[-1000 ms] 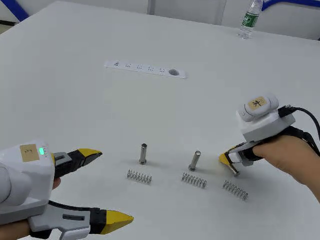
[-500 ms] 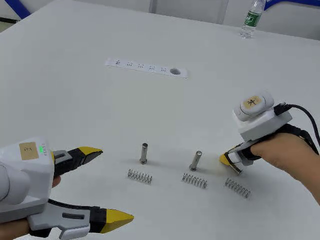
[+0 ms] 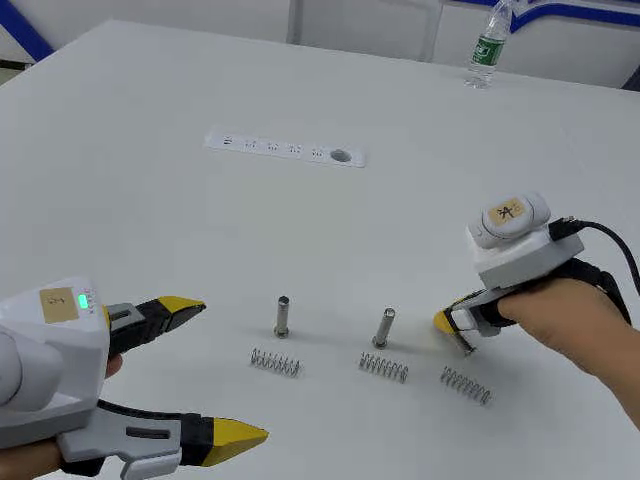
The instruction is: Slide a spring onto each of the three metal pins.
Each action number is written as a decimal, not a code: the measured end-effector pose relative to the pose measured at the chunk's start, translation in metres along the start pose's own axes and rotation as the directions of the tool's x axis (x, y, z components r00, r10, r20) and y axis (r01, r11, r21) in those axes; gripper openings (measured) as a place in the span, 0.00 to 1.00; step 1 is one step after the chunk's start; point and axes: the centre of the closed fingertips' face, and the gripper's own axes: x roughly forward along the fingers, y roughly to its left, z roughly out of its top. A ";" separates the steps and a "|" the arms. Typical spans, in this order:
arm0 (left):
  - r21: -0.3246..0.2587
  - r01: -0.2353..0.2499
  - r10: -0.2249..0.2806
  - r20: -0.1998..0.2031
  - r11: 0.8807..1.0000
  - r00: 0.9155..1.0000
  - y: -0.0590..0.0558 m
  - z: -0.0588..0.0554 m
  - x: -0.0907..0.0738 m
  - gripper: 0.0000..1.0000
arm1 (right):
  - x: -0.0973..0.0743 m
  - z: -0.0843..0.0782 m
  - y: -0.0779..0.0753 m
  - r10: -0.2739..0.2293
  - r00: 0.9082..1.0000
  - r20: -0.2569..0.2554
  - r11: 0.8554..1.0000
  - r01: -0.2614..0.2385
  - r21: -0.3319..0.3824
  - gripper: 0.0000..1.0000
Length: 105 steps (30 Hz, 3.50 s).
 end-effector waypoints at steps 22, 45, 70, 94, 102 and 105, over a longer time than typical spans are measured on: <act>0.042 0.006 -0.007 0.001 0.999 1.000 -0.008 0.009 -0.003 0.86 | -0.038 -0.014 0.001 -0.033 0.993 0.116 0.999 0.028 0.045 0.09; 0.043 0.011 -0.011 0.006 0.999 1.000 -0.012 0.009 -0.002 0.86 | -0.046 -0.025 0.007 -0.033 0.991 0.132 0.999 0.030 0.023 0.10; 0.051 0.028 -0.028 -0.004 0.998 1.000 -0.014 0.008 0.001 0.85 | -0.053 -0.058 0.022 0.020 0.992 0.125 1.000 -0.018 -0.011 0.13; 0.034 0.022 -0.021 -0.023 0.999 1.000 -0.015 0.002 0.001 0.84 | -0.027 -0.080 0.027 0.134 0.991 0.005 0.975 -0.131 -0.178 0.15; 0.035 0.023 -0.022 -0.027 0.999 0.999 -0.017 0.001 0.001 0.83 | -0.027 -0.081 0.029 0.144 0.990 -0.010 0.965 -0.143 -0.219 0.12; 0.040 0.026 -0.025 -0.025 0.999 0.999 -0.018 0.003 0.001 0.83 | -0.030 -0.081 0.032 0.140 0.990 -0.014 0.962 -0.139 -0.234 0.12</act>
